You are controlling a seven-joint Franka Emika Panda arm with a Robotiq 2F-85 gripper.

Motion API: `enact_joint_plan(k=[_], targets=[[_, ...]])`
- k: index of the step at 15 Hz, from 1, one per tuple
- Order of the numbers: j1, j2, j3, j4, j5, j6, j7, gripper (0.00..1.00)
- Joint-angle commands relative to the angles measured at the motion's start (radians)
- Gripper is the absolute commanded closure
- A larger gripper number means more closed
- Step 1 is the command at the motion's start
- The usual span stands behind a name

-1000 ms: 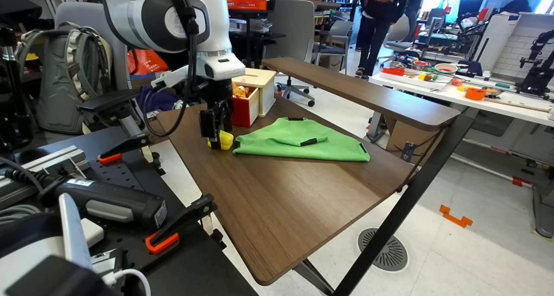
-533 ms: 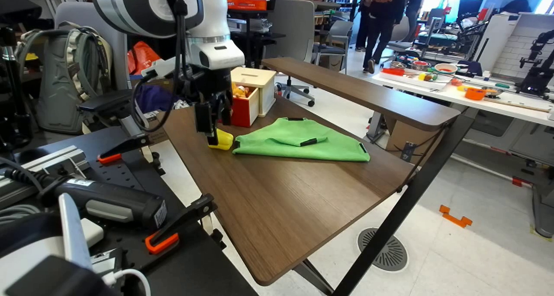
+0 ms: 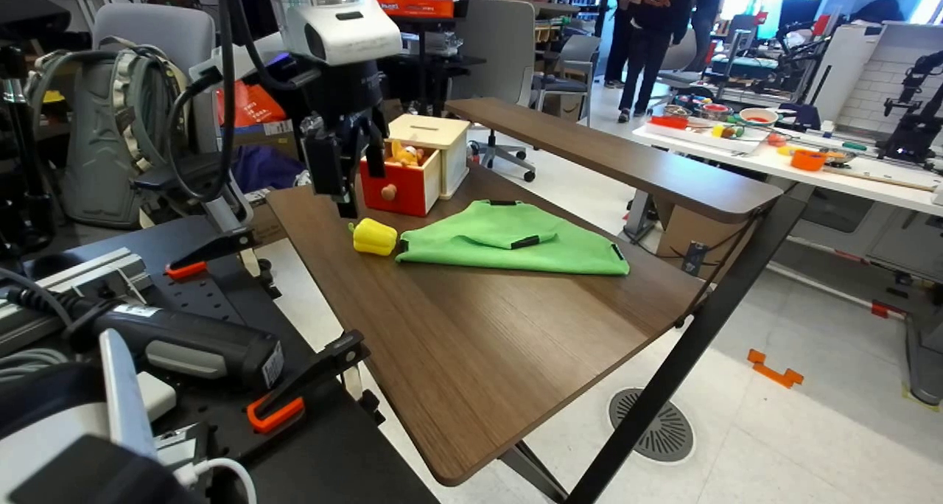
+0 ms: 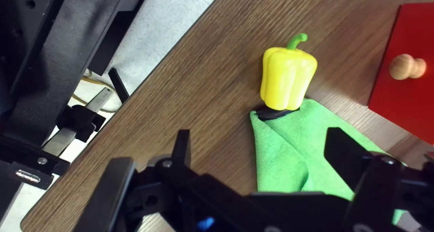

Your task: Move the yellow pepper to the left

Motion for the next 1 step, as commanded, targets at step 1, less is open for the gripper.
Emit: enact_joint_plan(k=[1], targets=[[-0.017, 0.012, 0.016, 0.004, -0.007, 0.001, 0.004, 0.00]])
